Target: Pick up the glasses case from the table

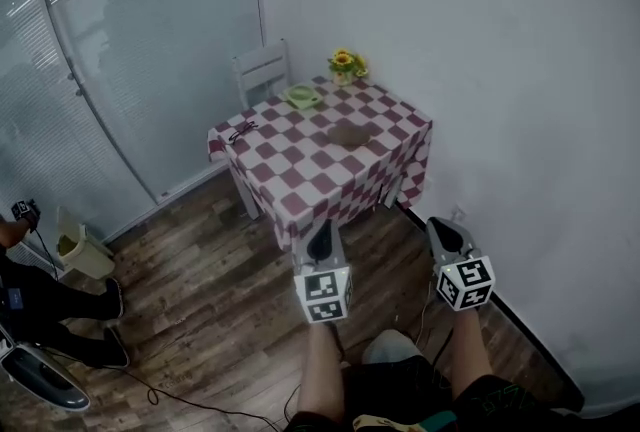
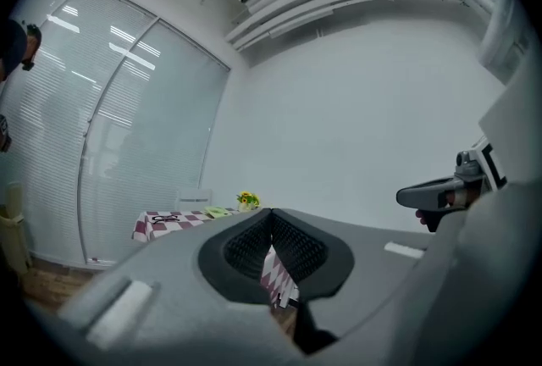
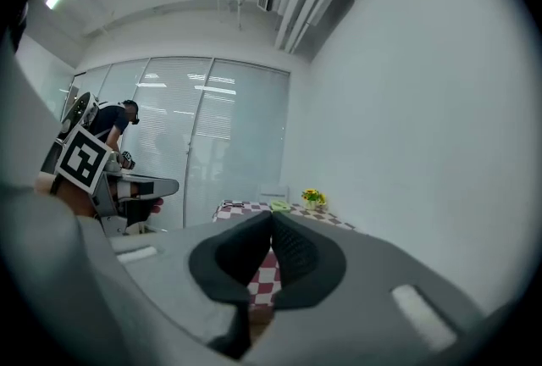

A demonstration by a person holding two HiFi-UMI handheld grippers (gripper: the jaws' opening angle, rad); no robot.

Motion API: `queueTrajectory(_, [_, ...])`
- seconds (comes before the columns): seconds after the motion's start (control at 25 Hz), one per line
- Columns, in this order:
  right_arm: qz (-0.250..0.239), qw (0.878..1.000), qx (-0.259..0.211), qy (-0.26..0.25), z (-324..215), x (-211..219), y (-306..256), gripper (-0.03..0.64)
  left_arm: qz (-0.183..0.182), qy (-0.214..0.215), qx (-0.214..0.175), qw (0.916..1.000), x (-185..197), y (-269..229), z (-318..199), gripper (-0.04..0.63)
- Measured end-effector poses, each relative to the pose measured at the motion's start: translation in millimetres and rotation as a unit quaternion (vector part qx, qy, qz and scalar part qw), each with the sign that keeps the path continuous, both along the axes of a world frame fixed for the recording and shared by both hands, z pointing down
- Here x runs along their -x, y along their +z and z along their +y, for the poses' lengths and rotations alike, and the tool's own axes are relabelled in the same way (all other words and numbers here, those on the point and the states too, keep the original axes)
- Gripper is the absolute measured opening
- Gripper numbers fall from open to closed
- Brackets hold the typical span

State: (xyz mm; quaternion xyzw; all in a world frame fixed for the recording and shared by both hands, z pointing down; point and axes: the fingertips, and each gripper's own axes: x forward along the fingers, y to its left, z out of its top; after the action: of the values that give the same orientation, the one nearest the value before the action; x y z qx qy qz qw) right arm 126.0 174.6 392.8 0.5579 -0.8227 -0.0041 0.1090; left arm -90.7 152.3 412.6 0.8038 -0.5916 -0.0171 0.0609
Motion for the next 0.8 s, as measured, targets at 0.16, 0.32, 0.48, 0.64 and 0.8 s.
queueTrajectory(0.16, [-0.004,1.0,0.01,-0.009,-11.7,11.2,6.4,0.005,-0.011,0.014,-0.005,0.9998,-9.4,-0.2,-5.3,0.011])
queueTrajectory(0.32, [-0.006,1.0,0.017,-0.024,-28.6,18.8,14.5,0.003,-0.017,0.008,-0.002,0.9998,-10.9,6.6,-17.4,0.011])
queueTrajectory(0.48, [-0.02,0.999,0.029,-0.02,-52.1,14.2,27.2,0.005,-0.028,0.005,0.013,0.9995,-13.9,19.0,-33.8,0.011])
queueTrajectory(0.64, [-0.03,0.998,0.051,-0.021,-81.8,13.1,42.8,0.003,-0.029,-0.001,0.04,0.9988,-14.7,40.1,-51.5,0.011])
queueTrajectory(0.8, [-0.033,0.997,0.068,-0.034,-109.7,13.7,63.4,0.005,-0.019,-0.02,0.074,0.9969,-13.8,69.7,-77.1,0.011])
